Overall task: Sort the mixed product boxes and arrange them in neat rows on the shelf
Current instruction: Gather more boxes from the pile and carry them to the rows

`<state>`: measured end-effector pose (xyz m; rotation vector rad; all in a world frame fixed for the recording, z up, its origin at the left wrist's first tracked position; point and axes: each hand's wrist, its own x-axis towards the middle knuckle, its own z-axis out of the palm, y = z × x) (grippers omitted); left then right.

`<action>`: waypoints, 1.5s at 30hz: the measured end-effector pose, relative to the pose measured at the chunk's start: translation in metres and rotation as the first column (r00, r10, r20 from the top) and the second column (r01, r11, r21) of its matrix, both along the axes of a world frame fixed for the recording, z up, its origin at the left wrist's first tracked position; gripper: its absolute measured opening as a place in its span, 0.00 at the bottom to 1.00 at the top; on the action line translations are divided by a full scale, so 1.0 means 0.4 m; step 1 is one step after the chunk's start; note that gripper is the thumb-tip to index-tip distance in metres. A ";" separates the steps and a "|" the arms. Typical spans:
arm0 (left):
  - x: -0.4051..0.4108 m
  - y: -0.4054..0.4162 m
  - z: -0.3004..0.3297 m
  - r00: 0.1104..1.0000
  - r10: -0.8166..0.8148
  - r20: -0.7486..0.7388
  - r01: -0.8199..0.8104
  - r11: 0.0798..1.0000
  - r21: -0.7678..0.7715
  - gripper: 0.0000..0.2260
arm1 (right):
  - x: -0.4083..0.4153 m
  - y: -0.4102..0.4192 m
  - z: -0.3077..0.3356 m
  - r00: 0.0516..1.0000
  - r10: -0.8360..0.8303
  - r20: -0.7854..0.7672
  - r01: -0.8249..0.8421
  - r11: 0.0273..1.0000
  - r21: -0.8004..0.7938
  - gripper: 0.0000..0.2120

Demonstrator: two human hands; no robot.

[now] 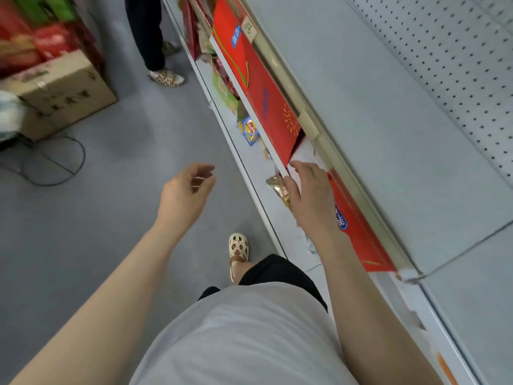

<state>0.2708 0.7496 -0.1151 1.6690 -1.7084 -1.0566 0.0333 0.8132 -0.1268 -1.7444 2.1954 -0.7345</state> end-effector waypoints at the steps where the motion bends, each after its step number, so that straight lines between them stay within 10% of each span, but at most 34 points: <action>1: -0.002 -0.062 0.004 1.000 -0.009 0.007 0.009 1.000 0.001 0.08 | -0.002 -0.065 0.003 1.000 -0.004 -0.002 0.004 1.000 -0.004 0.16; 27: -0.237 -1.556 0.072 0.819 -0.548 0.169 0.571 0.804 -0.162 0.17 | -0.213 -1.246 0.084 0.848 -0.527 -0.056 0.526 0.850 -0.028 0.19; 41: -0.559 -1.866 -0.031 0.608 -0.536 0.585 0.695 0.716 -0.065 0.30 | -0.448 -1.766 0.051 0.875 -0.444 -0.191 0.482 0.775 0.408 0.24; 45: -0.575 -1.882 -0.049 0.616 -0.592 0.520 0.738 0.664 -0.118 0.29 | -0.436 -1.773 0.049 0.805 -0.593 0.010 0.556 0.760 0.337 0.24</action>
